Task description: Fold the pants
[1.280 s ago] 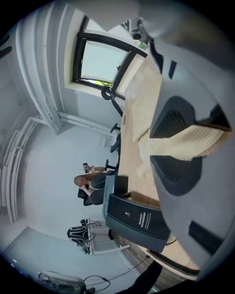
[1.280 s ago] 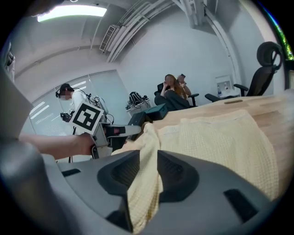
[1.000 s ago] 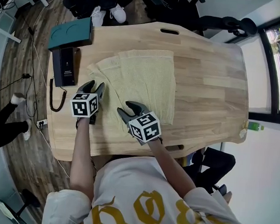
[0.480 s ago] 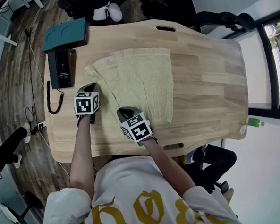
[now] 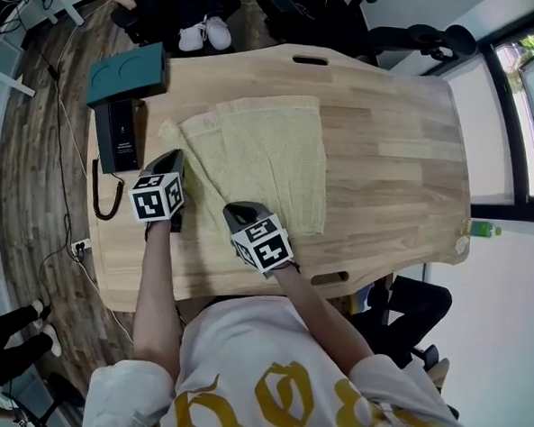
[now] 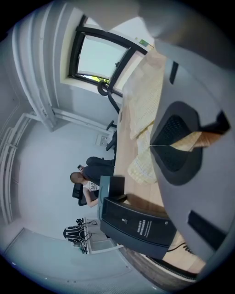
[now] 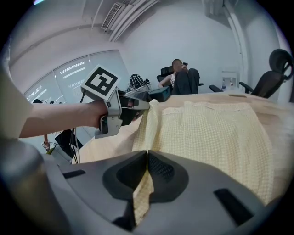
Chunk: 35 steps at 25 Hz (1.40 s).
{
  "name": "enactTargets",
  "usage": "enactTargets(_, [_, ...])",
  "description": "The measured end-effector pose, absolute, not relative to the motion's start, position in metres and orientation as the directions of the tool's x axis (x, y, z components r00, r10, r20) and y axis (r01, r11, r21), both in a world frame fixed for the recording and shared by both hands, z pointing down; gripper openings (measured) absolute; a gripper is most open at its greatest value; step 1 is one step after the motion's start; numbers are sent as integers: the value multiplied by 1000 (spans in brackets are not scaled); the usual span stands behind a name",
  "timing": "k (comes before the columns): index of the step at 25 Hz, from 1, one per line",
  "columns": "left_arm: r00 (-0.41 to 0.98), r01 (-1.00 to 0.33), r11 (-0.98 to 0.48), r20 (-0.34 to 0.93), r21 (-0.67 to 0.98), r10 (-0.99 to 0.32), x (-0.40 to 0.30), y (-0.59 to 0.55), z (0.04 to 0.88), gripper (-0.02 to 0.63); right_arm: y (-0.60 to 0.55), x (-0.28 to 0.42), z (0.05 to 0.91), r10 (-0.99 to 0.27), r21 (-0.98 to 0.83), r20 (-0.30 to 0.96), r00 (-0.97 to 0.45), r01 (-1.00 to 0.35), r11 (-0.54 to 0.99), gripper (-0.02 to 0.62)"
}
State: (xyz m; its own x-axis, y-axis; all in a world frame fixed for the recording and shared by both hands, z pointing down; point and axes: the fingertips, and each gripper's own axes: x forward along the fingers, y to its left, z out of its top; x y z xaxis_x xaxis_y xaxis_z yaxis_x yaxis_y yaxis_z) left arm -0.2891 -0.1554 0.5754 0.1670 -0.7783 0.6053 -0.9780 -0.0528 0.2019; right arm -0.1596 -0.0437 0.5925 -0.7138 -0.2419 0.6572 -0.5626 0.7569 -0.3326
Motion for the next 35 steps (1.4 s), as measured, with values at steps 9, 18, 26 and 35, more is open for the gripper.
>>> enactTargets(9, [201,-974,-111,516,200,-833,-267,-169,530,9,-59,-143,561,-346,-292,612,-711,-610,737,11])
enactTargets(18, [263,-961,-198,432,191,-863,-234,-187,487,9,-75,-114,537,-450,-278,573,-685,-679,680,11])
enactTargets(26, [376,-926,-332,378,177,-846,-170,-221,454,9,-97,-69,519,-554,-273,548,-627,-760,590,11])
enactTargets(35, [471,-880,-448,401,155,-786,-88,-261,455,9,-120,-4,517,-625,-285,548,-555,-827,485,11])
